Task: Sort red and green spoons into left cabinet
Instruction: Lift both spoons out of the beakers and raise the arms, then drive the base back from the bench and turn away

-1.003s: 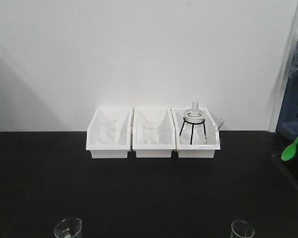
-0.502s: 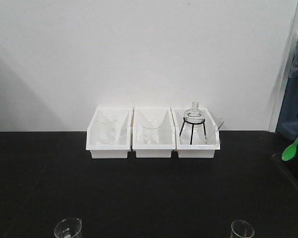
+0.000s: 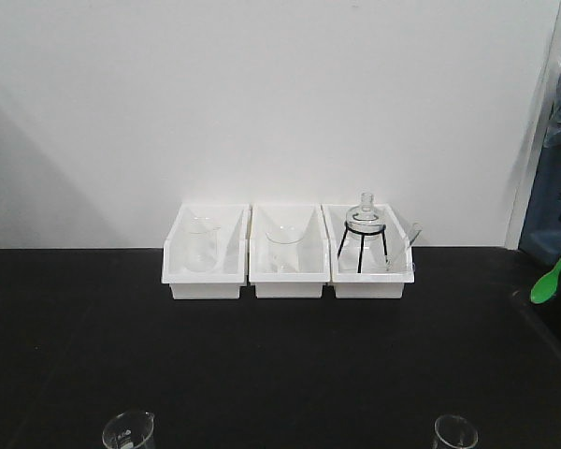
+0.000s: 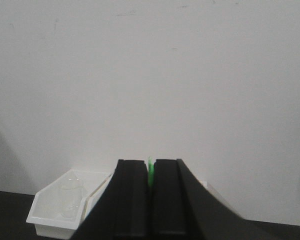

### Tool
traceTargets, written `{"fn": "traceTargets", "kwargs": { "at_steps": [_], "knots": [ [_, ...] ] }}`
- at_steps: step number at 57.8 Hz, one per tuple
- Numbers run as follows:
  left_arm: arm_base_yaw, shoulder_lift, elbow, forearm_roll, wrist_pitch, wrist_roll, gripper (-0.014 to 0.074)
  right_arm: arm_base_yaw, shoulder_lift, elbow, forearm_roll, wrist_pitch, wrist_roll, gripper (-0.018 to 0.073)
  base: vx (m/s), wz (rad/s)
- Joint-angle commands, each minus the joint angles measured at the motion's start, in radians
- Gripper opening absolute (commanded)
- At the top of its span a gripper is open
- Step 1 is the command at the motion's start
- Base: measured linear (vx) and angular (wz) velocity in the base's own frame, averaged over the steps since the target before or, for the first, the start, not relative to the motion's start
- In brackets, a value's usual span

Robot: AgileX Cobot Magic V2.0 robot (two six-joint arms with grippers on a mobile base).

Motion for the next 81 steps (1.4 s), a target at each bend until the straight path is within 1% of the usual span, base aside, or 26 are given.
{"fn": "traceTargets", "kwargs": {
  "at_steps": [1,38,81],
  "knots": [
    [-0.007,-0.005,-0.028,-0.006,-0.065,-0.008,-0.0006,-0.004,-0.011,-0.031,0.009,-0.066,0.002,-0.0009,0.0,0.0],
    [-0.007,-0.005,-0.028,-0.006,-0.065,-0.008,-0.0006,-0.004,-0.011,-0.031,0.009,-0.066,0.002,-0.0009,-0.05,0.02],
    [-0.007,-0.005,-0.028,-0.006,-0.065,-0.008,-0.0006,-0.004,-0.011,-0.031,0.009,-0.066,0.002,-0.0009,-0.21,0.06]
  ]
}}
